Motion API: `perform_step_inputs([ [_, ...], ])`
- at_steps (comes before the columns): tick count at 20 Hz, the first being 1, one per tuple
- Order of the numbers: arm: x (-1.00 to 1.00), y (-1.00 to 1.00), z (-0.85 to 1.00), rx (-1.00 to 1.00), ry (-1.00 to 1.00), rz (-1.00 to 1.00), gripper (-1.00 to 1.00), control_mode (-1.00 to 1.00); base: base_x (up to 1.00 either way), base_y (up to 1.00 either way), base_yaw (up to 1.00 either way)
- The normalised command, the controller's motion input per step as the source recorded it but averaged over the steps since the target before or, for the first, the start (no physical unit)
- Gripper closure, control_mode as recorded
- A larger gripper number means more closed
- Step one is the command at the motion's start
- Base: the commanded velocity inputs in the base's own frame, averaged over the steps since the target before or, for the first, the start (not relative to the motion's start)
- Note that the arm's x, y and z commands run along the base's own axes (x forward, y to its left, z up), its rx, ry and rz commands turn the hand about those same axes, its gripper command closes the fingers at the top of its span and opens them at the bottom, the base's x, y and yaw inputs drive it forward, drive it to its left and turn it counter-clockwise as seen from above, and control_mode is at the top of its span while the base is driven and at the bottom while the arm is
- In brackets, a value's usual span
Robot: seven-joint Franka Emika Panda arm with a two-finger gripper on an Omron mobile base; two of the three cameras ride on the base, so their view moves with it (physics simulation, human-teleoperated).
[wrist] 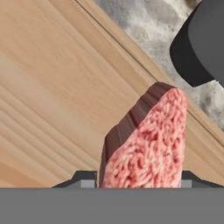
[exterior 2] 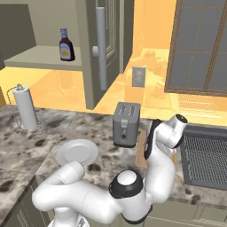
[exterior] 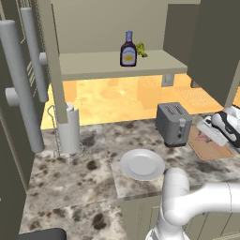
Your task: Pick the steak from the plate and place it on the cutting board. Then pick the condiment bottle from the cabinet and place it next to the cutting board.
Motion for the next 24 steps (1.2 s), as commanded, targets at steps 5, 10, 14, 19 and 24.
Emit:
perform_step_inputs([
  [5,-0.17,0.00,-0.67,-0.03,0.00,0.07,-1.00,-1.00,0.00,0.00,0.00],
  [10,-0.06,0.00,-0.46,-0.01,0.00,0.04,-1.00,-1.00,0.00,0.00,0.00],
  [14,-0.14,-0.07,-0.02,0.00,-0.04,0.00,-1.00,-1.00,0.00,0.00,0.00],
  [19,-0.20,-0.18,0.04,0.00,-0.03,0.00,-1.00,-1.00,0.00,0.00,0.00],
  [24,-0.24,-0.22,0.12,0.00,-0.02,0.00,-1.00,-1.00,0.00,0.00,0.00],
])
